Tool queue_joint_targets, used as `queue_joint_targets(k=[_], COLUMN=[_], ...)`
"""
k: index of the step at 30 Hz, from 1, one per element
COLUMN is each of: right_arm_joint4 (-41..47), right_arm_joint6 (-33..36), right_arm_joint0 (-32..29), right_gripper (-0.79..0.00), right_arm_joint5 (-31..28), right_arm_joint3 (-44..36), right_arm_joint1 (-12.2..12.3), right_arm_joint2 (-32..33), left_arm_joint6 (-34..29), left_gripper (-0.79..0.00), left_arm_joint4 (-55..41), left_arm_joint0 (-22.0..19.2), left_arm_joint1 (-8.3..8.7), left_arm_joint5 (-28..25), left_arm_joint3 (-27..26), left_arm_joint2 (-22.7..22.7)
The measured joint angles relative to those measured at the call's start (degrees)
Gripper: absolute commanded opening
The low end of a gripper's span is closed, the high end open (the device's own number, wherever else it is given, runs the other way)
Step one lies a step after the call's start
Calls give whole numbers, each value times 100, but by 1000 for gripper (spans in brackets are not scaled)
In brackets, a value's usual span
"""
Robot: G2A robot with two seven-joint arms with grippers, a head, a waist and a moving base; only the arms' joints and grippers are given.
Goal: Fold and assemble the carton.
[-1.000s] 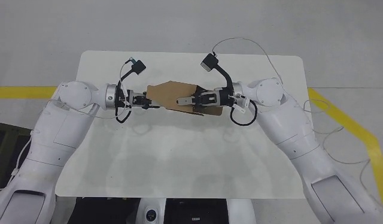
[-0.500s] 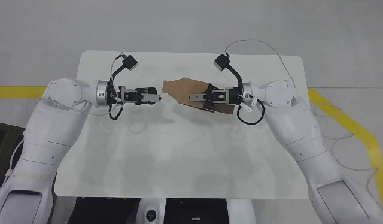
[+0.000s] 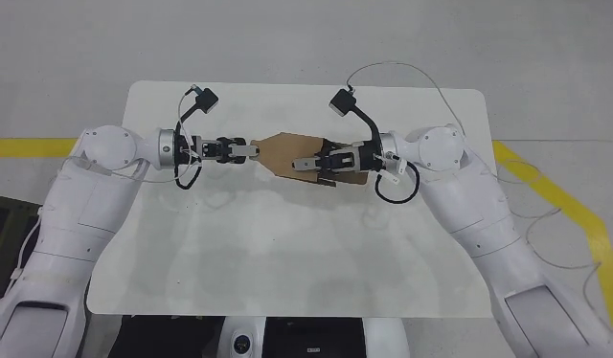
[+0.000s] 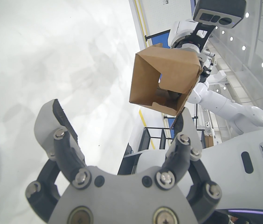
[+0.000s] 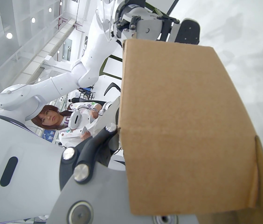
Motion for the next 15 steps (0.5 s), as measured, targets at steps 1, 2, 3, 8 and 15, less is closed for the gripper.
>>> queue_joint_targets(k=[1,2,3,8,15], right_arm_joint4=[23,46,71,228,404], right_arm_joint6=[19,31,44,109,158], right_arm_joint0=[-5,-10,-15,-17,58], right_gripper=[-785,-785,-785,-785,-785], right_arm_joint5=[-14,-26,-39,-92,-197], right_arm_joint3=[-37,-60,-79,-121,-87], right_arm_joint1=[2,2,3,-14,-69], right_arm_joint2=[2,3,3,-53,-204], left_arm_joint6=[-5,-8,-12,-91,-199], left_gripper=[0,0,0,0,0], left_arm_joint4=[-11,-21,-29,-118,-194], left_arm_joint0=[-5,-8,-12,-19,9], left_arm_joint1=[-2,-3,-4,-13,-22], left_arm_joint5=[1,2,2,-29,-68], left_arm_joint3=[12,21,28,10,-96], left_arm_joint2=[5,8,11,41,93])
